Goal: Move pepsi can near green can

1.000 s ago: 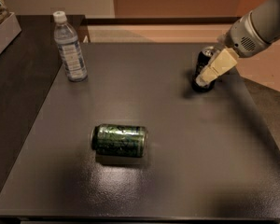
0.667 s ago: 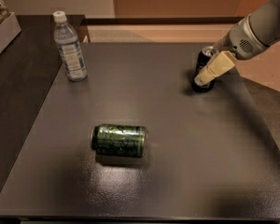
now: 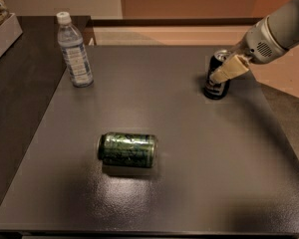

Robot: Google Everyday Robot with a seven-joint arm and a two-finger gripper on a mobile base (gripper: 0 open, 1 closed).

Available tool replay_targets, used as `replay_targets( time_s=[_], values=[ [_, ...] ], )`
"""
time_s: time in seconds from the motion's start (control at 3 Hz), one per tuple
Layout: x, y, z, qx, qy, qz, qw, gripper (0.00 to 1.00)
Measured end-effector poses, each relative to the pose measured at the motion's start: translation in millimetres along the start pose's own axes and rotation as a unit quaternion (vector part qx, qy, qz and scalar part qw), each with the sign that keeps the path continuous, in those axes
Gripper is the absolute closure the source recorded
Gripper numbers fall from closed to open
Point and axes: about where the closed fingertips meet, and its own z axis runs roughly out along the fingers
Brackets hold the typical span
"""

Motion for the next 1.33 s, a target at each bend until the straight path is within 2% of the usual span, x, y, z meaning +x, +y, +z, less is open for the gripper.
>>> replay_targets(
  time_s=[0.33,0.67,1.0,1.33],
  values=[
    [-15,17,-6,-0.018,-0.016,-0.030,0.9993,0.87],
    [-36,48,-8,-0.054,-0.032,-0.083,0.9946,1.00],
    [-52,79,-4,-0.093,-0.042,-0.135,0.9855,1.00],
    [-62,109,6,-0.133,-0.047,-0.180,0.9734,1.00]
  ],
)
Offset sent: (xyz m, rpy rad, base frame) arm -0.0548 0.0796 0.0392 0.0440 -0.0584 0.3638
